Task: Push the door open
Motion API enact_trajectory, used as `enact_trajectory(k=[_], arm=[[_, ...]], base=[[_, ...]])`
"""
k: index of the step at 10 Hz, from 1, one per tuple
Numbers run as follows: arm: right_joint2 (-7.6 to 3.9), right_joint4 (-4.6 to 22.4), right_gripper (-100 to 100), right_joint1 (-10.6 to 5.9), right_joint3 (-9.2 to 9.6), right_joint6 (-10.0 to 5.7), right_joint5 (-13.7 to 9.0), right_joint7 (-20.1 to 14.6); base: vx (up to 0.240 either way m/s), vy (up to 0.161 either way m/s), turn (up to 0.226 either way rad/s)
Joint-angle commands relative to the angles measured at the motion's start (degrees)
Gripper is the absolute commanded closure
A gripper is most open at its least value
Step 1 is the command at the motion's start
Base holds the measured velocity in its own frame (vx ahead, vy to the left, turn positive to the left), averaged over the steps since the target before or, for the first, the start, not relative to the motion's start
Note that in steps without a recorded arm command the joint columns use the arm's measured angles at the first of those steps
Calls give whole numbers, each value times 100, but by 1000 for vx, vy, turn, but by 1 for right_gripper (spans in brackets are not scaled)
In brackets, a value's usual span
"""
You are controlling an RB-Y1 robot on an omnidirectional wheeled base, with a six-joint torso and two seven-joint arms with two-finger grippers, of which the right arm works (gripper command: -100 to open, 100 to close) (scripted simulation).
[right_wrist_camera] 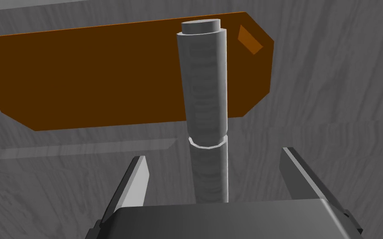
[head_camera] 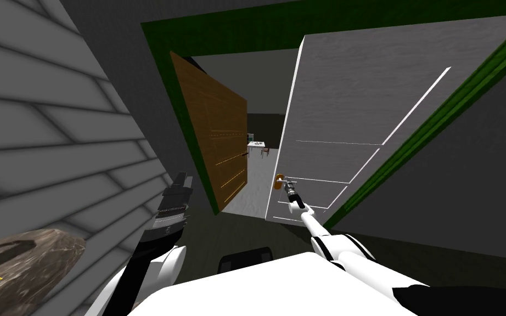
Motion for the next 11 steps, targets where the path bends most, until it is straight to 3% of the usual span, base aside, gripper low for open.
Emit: enact_trajectory(k=[1,2,7,8,11], arm=[[0,0,-100,0,0,0,0,0],[0,0,100,0,0,0,0,0],[0,0,100,0,0,0,0,0],[1,8,100,-39,-175,1,9,84],[32,41,100,-62,-461,3,28,227]], base=[[73,-22,7],[-9,2,-3],[-7,1,3],[87,18,12],[154,-2,6]])
